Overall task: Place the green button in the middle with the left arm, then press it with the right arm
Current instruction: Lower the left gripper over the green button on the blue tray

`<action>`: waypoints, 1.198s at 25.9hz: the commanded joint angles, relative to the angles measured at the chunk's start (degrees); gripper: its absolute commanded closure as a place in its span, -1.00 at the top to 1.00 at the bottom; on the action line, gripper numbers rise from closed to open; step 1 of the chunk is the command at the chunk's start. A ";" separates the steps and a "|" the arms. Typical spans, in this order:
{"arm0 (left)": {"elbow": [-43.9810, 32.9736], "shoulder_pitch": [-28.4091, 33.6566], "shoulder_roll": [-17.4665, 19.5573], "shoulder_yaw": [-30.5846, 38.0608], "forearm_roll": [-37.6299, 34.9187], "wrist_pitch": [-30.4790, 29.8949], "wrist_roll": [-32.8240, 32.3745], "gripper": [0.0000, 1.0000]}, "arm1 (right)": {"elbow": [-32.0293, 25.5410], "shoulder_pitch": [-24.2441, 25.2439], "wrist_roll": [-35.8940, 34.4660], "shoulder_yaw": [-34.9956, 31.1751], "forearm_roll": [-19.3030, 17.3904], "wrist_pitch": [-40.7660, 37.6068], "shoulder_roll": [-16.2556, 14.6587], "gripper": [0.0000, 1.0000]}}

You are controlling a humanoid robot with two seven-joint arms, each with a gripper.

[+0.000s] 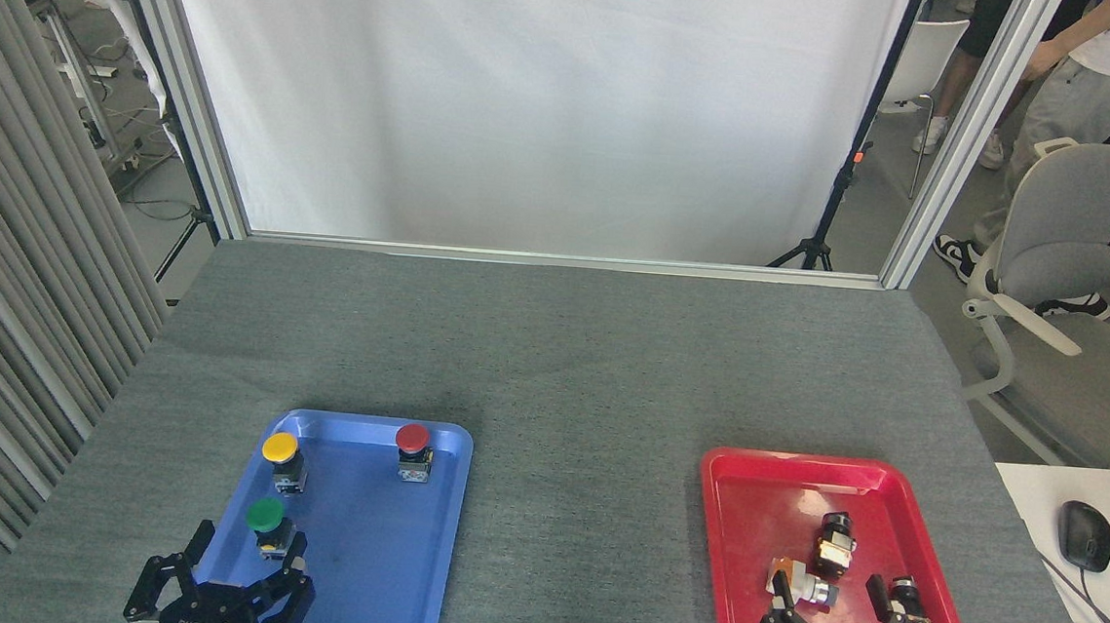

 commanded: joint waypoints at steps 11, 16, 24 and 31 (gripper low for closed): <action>13.17 -6.26 -0.09 -0.08 0.09 -0.02 0.00 0.92 | 0.19 0.00 -0.02 -0.09 0.00 0.05 0.03 1.00; 17.92 -8.54 -0.35 -0.08 0.09 -0.10 0.09 0.85 | 0.19 0.00 -0.02 0.00 0.00 -0.03 0.03 1.00; 20.20 -11.18 -0.44 -0.17 0.09 -0.10 0.00 0.77 | 0.27 0.00 -0.02 -0.09 0.09 -0.21 0.12 1.00; 21.43 -11.79 -0.53 -0.25 0.18 -0.45 -0.26 0.66 | 0.27 0.00 -0.02 0.09 0.62 -0.30 0.29 1.00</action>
